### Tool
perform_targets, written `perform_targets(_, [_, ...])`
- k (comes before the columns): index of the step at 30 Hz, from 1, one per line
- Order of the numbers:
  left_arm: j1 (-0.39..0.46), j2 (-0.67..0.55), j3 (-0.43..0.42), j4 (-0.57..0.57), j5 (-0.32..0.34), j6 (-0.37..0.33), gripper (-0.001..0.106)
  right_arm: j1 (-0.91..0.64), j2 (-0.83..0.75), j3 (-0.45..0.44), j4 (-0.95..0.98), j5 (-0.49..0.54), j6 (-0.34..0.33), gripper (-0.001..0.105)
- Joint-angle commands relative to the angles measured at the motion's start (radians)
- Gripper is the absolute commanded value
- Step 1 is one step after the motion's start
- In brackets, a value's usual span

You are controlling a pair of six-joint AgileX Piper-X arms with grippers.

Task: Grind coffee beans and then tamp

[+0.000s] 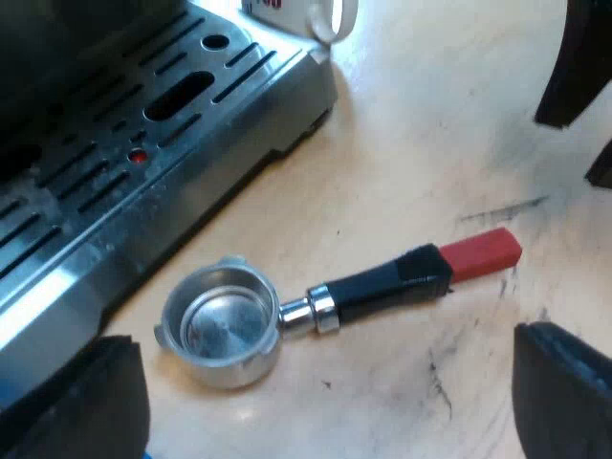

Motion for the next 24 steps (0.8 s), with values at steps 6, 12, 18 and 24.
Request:
perform_targets(6, [-0.002,-0.001,-0.020,-0.003,0.002,-0.015,0.078,0.015,-0.099,-0.086,-0.027,0.005,-0.005,0.053])
perform_targets(12, [-0.002,-0.001,-0.020,-0.003,0.002,-0.015,0.078,0.079,-0.118,-0.087,-0.217,0.005,-0.005,0.053])
perform_targets(18, [-0.002,-0.001,-0.020,-0.003,0.002,-0.015,0.078,0.143,-0.114,-0.070,-0.400,0.005,-0.093,0.053])
perform_targets(24, [-0.002,-0.001,-0.020,-0.003,0.002,-0.015,0.078,0.155,-0.114,-0.012,-0.540,0.005,-0.139,0.053])
